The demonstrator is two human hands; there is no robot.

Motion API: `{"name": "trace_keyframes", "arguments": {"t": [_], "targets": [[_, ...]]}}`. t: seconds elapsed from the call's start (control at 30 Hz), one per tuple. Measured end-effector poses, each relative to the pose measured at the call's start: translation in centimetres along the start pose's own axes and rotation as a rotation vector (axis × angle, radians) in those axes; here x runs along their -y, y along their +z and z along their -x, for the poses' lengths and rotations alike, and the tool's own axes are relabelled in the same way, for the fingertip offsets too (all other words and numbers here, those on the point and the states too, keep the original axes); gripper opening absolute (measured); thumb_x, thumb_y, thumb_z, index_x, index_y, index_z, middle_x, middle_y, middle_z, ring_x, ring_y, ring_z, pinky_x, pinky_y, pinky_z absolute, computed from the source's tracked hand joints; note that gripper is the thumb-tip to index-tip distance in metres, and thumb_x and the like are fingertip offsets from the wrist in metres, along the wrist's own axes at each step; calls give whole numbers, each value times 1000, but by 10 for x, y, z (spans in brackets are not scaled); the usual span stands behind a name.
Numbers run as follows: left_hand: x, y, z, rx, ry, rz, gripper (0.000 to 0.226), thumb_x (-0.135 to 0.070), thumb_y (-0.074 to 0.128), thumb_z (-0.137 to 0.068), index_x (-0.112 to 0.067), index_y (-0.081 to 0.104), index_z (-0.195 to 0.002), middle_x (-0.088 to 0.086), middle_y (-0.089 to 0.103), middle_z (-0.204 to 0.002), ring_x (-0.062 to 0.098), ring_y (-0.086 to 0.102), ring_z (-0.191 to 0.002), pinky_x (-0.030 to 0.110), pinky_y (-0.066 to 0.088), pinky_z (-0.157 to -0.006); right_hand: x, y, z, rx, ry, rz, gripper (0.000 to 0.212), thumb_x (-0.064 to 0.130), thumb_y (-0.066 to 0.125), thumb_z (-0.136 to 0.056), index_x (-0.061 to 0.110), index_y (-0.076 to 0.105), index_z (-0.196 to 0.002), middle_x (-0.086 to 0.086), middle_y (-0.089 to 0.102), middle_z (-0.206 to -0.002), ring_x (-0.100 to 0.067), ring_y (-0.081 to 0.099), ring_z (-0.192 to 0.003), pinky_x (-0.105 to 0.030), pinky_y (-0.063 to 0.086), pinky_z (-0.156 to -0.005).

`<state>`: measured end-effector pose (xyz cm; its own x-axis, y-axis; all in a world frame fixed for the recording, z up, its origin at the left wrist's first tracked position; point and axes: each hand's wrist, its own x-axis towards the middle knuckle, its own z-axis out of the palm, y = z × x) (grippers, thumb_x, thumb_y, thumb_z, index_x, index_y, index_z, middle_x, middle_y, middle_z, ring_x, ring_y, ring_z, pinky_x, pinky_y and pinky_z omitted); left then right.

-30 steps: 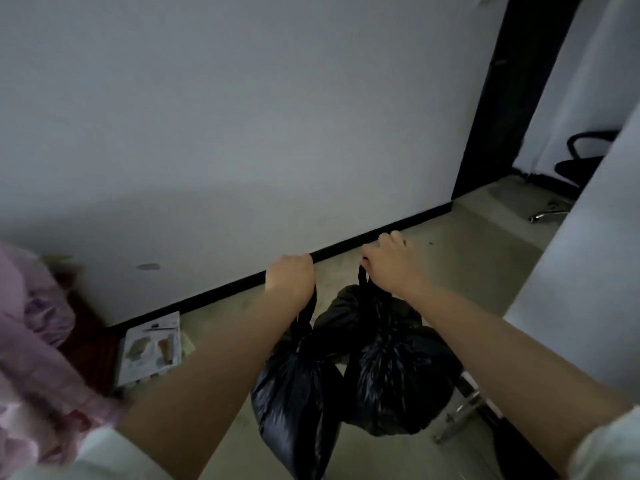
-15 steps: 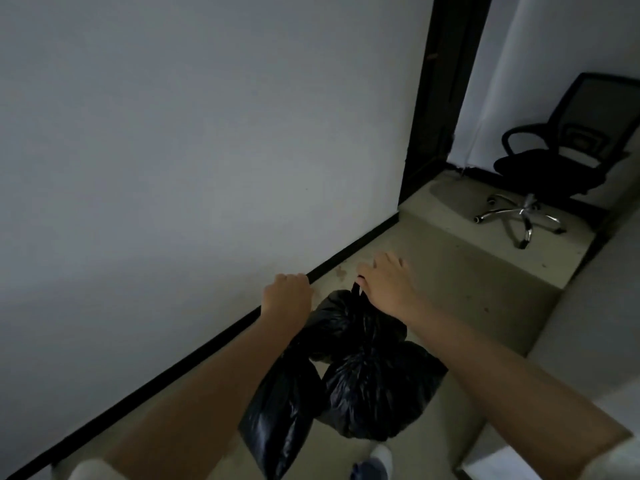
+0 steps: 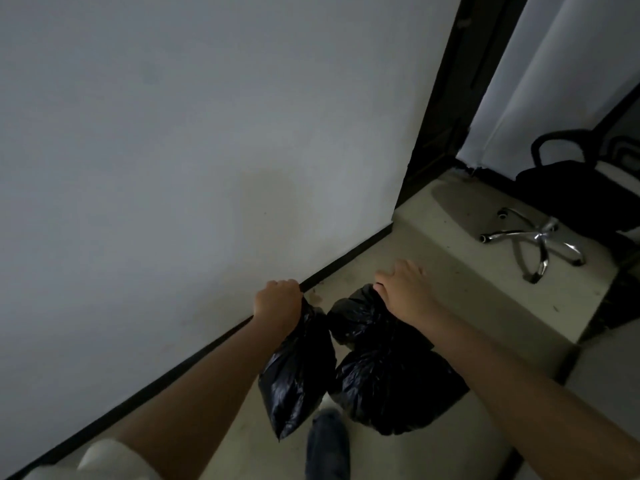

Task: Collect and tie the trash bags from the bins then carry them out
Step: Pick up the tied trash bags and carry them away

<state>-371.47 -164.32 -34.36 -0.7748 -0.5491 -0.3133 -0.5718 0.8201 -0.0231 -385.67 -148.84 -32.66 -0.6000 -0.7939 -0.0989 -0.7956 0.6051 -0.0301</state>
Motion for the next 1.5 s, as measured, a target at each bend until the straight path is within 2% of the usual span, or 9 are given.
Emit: {"name": "trace_keyframes", "arguments": {"t": [0.27, 0.4, 0.53, 0.7, 0.87, 1.07, 1.3, 1.4, 1.5], "targets": [[-34, 12, -182, 165, -124, 198, 27, -17, 40, -96, -5, 50, -117, 12, 58, -121, 27, 53, -114, 34, 48, -88, -98, 58, -166, 280, -14, 71, 29, 30, 34, -96, 14, 52, -112, -16, 50, -117, -30, 41, -112, -37, 35, -89], [-45, 24, -250, 298, -269, 330, 28, -14, 39, -94, -5, 54, -116, 11, 62, -116, 28, 60, -107, 33, 49, -81, -130, 89, -234, 401, -66, 79, 27, 29, 33, -97, 14, 50, -112, -15, 49, -118, -30, 40, -114, -38, 35, -91], [-55, 45, -311, 356, -431, 447, 30, -14, 38, -94, -7, 54, -119, 12, 61, -120, 29, 58, -110, 35, 49, -86, -154, 124, -303, 479, -131, 64, 27, 28, 33, -98, 15, 50, -114, -15, 49, -119, -31, 40, -116, -39, 35, -93], [-76, 78, -387, 397, -666, 572, 33, -12, 37, -94, -2, 48, -124, 18, 57, -125, 33, 55, -115, 39, 45, -95, -184, 181, -385, 520, -246, 45, 30, 28, 32, -98, 14, 50, -118, -15, 51, -119, -32, 42, -113, -37, 37, -91], [-92, 120, -456, 357, -879, 632, 30, -8, 38, -93, -2, 49, -120, 17, 57, -125, 30, 55, -116, 37, 45, -91, -205, 247, -450, 525, -419, 47, 30, 26, 31, -98, 13, 49, -118, -15, 51, -115, -31, 42, -113, -37, 38, -89], [-118, 191, -516, 357, -935, 655, 23, -6, 39, -92, 1, 51, -110, 19, 59, -116, 32, 56, -110, 36, 44, -79, -217, 327, -496, 509, -454, 15, 28, 26, 35, -97, 10, 53, -111, -16, 55, -106, -34, 45, -106, -38, 40, -83], [-151, 252, -542, 419, -922, 660, 22, -12, 37, -94, -2, 50, -109, 19, 59, -117, 33, 55, -110, 38, 45, -86, -243, 378, -523, 590, -426, -5, 34, 33, 39, -96, 13, 47, -123, -16, 55, -111, -34, 46, -109, -40, 41, -86], [-156, 258, -547, 484, -926, 631, 26, -14, 39, -94, -2, 48, -116, 19, 55, -124, 34, 51, -117, 39, 45, -90, -266, 380, -528, 700, -279, -81, 51, 39, 42, -93, 13, 32, -136, -15, 56, -122, -34, 48, -116, -43, 44, -90], [-166, 248, -549, 485, -951, 525, 30, -18, 41, -92, -4, 44, -119, 17, 51, -127, 32, 46, -121, 38, 43, -92, -305, 369, -538, 739, -126, -35, 46, 24, 45, -92, 9, 35, -134, -16, 55, -127, -35, 48, -118, -40, 45, -91]]}}
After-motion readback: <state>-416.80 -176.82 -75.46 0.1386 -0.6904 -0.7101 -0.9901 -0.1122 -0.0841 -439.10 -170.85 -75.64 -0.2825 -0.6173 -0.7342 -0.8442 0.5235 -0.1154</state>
